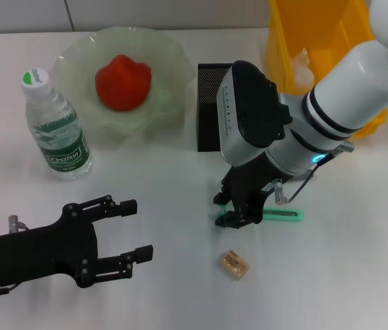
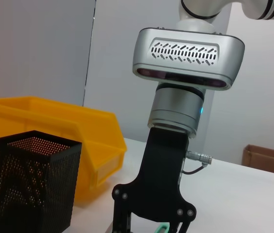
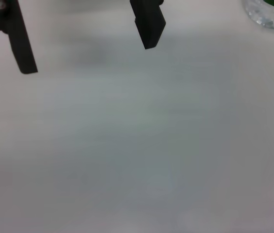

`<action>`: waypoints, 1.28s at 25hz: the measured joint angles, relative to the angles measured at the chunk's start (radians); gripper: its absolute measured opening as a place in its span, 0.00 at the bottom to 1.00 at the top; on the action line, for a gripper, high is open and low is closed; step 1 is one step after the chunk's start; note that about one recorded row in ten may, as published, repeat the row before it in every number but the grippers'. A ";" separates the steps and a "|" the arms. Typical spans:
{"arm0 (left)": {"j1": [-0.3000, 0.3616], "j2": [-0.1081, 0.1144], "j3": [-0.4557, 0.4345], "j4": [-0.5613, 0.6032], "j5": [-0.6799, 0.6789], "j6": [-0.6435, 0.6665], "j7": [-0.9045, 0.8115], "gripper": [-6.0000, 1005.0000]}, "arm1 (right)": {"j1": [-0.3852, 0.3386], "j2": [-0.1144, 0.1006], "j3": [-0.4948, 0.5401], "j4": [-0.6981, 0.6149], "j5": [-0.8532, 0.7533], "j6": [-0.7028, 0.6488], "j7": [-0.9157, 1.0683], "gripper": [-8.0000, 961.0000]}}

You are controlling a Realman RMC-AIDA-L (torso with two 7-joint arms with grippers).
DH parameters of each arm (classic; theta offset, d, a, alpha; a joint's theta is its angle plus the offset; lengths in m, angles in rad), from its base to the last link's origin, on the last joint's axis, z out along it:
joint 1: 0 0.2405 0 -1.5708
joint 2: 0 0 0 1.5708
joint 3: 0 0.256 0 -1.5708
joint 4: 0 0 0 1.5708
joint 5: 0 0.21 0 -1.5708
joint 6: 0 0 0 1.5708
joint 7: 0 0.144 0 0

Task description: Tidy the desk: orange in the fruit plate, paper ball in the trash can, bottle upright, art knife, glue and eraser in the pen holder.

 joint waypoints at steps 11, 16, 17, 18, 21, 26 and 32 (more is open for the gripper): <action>-0.002 0.000 -0.001 0.000 0.000 0.001 0.000 0.78 | -0.002 0.000 -0.001 0.000 -0.005 0.011 0.002 0.37; -0.003 0.000 -0.005 0.002 0.000 0.003 0.000 0.78 | -0.008 0.000 0.010 -0.025 0.000 0.010 0.003 0.19; -0.004 0.001 -0.008 0.001 0.000 0.005 -0.001 0.78 | -0.008 0.000 0.010 -0.025 0.000 0.010 0.003 0.19; -0.004 0.001 -0.012 0.001 0.000 0.009 -0.001 0.78 | -0.025 -0.001 0.024 -0.061 0.002 -0.002 0.003 0.19; -0.004 0.003 -0.017 0.000 0.000 0.018 -0.002 0.78 | -0.045 -0.002 0.050 -0.101 0.004 -0.021 0.004 0.19; -0.001 0.005 -0.031 0.000 0.000 0.031 -0.002 0.78 | -0.109 -0.008 0.154 -0.205 0.074 -0.112 -0.018 0.19; 0.003 0.006 -0.041 0.000 0.000 0.044 -0.010 0.78 | -0.188 -0.010 0.337 -0.229 0.230 -0.228 -0.142 0.19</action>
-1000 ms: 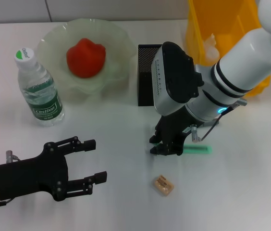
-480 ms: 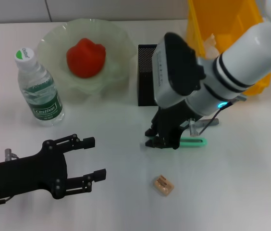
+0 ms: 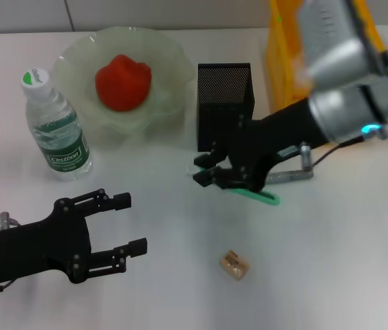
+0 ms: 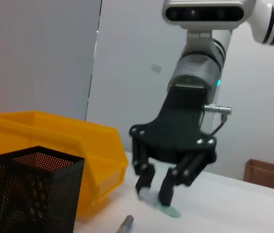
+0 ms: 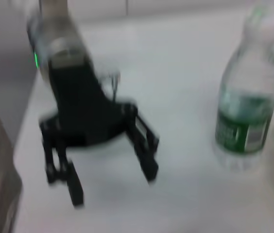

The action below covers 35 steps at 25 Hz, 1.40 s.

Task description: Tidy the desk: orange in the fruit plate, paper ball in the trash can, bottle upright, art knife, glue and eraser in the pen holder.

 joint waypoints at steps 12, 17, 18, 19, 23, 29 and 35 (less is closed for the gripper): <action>0.009 -0.001 -0.054 0.000 0.000 0.027 -0.009 0.78 | -0.083 -0.002 0.260 0.421 0.457 -0.011 -0.331 0.19; 0.012 -0.009 -0.080 -0.001 -0.002 0.031 -0.006 0.78 | -0.079 -0.002 0.296 0.572 0.594 -0.001 -0.358 0.19; 0.012 -0.014 -0.086 -0.004 -0.002 0.029 0.002 0.78 | -0.079 -0.002 0.296 0.594 0.630 0.000 -0.346 0.19; 0.012 -0.014 -0.087 -0.008 -0.002 0.028 0.004 0.78 | -0.080 -0.002 0.296 0.612 0.669 0.001 -0.326 0.19; 0.005 -0.013 -0.088 -0.027 -0.002 0.028 0.011 0.78 | -0.089 -0.002 0.296 0.658 0.802 0.011 -0.247 0.19; 0.007 -0.013 -0.086 -0.028 -0.002 0.032 0.022 0.78 | -0.087 -0.002 0.297 0.703 0.976 0.102 -0.171 0.19; 0.007 -0.015 -0.083 -0.029 -0.002 0.036 0.034 0.78 | -0.047 0.001 0.297 0.708 1.019 0.226 -0.224 0.19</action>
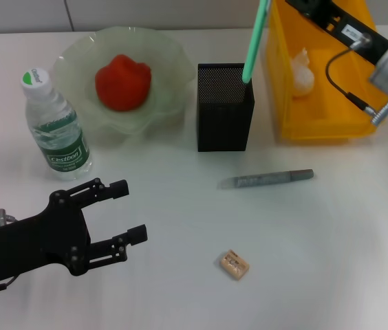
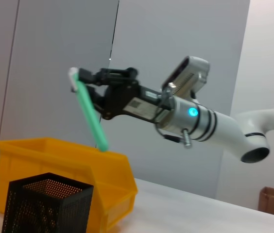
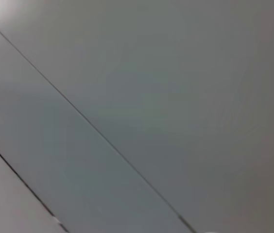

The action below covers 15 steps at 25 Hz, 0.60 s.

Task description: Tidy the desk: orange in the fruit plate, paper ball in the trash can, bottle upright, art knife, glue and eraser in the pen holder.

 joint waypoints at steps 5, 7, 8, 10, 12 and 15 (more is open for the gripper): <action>-0.002 0.000 -0.002 0.000 0.000 0.002 0.002 0.78 | 0.051 0.002 -0.001 0.029 0.001 0.060 -0.137 0.19; -0.003 -0.001 -0.002 -0.001 0.000 0.003 0.003 0.78 | 0.068 0.004 -0.006 0.039 0.002 0.076 -0.195 0.19; -0.003 -0.001 -0.002 -0.001 0.000 0.003 0.003 0.78 | 0.083 0.005 -0.011 0.049 0.002 0.096 -0.238 0.19; -0.003 -0.002 -0.003 -0.003 0.000 0.010 0.004 0.78 | 0.092 0.005 -0.014 0.055 0.001 0.107 -0.261 0.19; -0.003 -0.002 -0.004 -0.003 0.000 0.013 0.007 0.78 | 0.108 0.005 -0.024 0.069 -0.002 0.124 -0.308 0.19; -0.004 -0.002 -0.005 -0.010 0.000 0.017 0.016 0.78 | 0.117 0.006 -0.060 0.073 -0.002 0.145 -0.400 0.19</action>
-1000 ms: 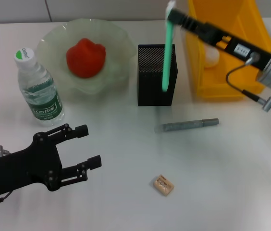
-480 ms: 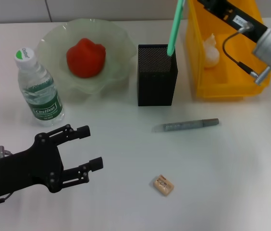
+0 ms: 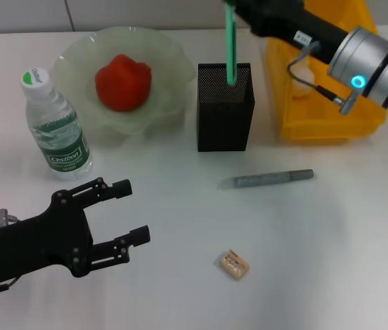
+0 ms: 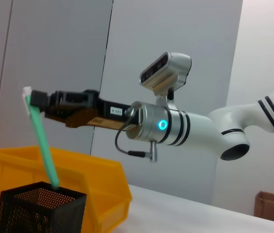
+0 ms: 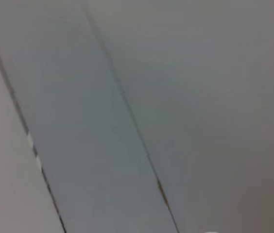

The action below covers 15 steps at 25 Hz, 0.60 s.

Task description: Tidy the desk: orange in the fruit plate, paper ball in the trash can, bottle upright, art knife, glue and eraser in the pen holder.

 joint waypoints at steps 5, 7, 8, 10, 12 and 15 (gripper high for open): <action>-0.001 0.001 0.000 -0.003 0.000 0.002 0.002 0.78 | 0.006 0.002 -0.051 0.007 0.002 0.011 -0.148 0.20; -0.001 0.001 0.000 -0.003 0.000 0.003 0.002 0.78 | 0.006 0.002 -0.057 0.014 0.003 0.010 -0.205 0.20; -0.001 0.001 0.000 -0.003 0.000 0.004 0.002 0.78 | 0.006 0.002 -0.057 0.016 0.003 0.009 -0.221 0.21; -0.001 0.001 0.000 -0.003 0.000 0.006 0.002 0.78 | 0.004 0.002 -0.057 0.016 0.003 0.009 -0.242 0.21; 0.000 0.001 0.000 -0.003 0.000 0.007 0.002 0.78 | 0.000 0.002 -0.055 0.017 0.004 0.010 -0.250 0.21; 0.000 0.001 0.000 -0.003 0.000 0.008 0.002 0.78 | -0.004 0.002 -0.053 0.016 0.004 0.012 -0.258 0.22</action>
